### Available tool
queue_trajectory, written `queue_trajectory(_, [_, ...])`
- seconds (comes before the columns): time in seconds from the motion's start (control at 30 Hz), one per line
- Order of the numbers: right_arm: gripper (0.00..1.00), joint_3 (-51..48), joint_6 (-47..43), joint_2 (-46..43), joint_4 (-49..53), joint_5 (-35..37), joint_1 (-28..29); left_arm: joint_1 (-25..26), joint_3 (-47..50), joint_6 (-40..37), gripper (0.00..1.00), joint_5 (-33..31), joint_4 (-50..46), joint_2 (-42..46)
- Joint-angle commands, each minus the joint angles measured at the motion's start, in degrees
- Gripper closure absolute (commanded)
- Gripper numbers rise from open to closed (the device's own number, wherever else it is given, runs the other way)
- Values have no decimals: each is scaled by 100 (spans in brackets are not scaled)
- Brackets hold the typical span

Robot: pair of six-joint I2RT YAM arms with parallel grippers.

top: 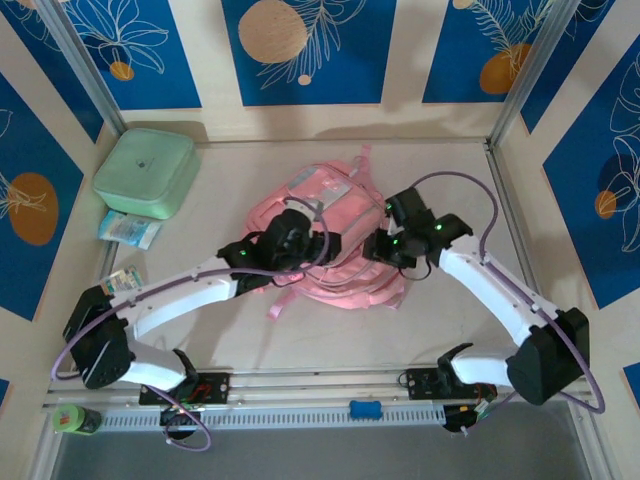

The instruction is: Pack books, pencil case, and school supplies into a backpack

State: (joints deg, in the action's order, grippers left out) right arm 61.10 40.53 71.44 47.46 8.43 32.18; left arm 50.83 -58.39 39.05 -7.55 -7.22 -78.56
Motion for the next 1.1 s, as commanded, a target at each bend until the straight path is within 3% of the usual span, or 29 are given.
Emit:
queue_trajectory(0.0, [53, -144, 721, -13, 223, 1213, 913, -445, 680, 658, 50, 322, 461, 146])
queue_trajectory(0.2, [45, 210, 1436, 850, -317, 2166, 2258, -737, 1259, 1182, 50, 215, 966, 143])
queue_trajectory(0.33, [44, 552, 1732, 1474, -411, 2379, 2538, -767, 1454, 1490, 48, 58, 1292, 71])
queue_trajectory(0.6, [49, 483, 1827, 1893, -1235, 2512, 2586, -749, 2045, 2512, 44, -140, 2005, -1])
queue_trajectory(0.77, [57, 219, 1491, 1963, -2093, 2446, 2550, -607, 2063, 2881, 43, -336, 2141, -142])
queue_trajectory(0.93, [70, 328, 1791, 2180, -1761, 2592, 2514, -432, 1891, 3346, 44, -656, 2081, -590])
queue_trajectory(1.07, [79, 360, 2003, 2225, -1380, 2883, 2533, -379, 1885, 3483, 52, -1219, 1912, -659])
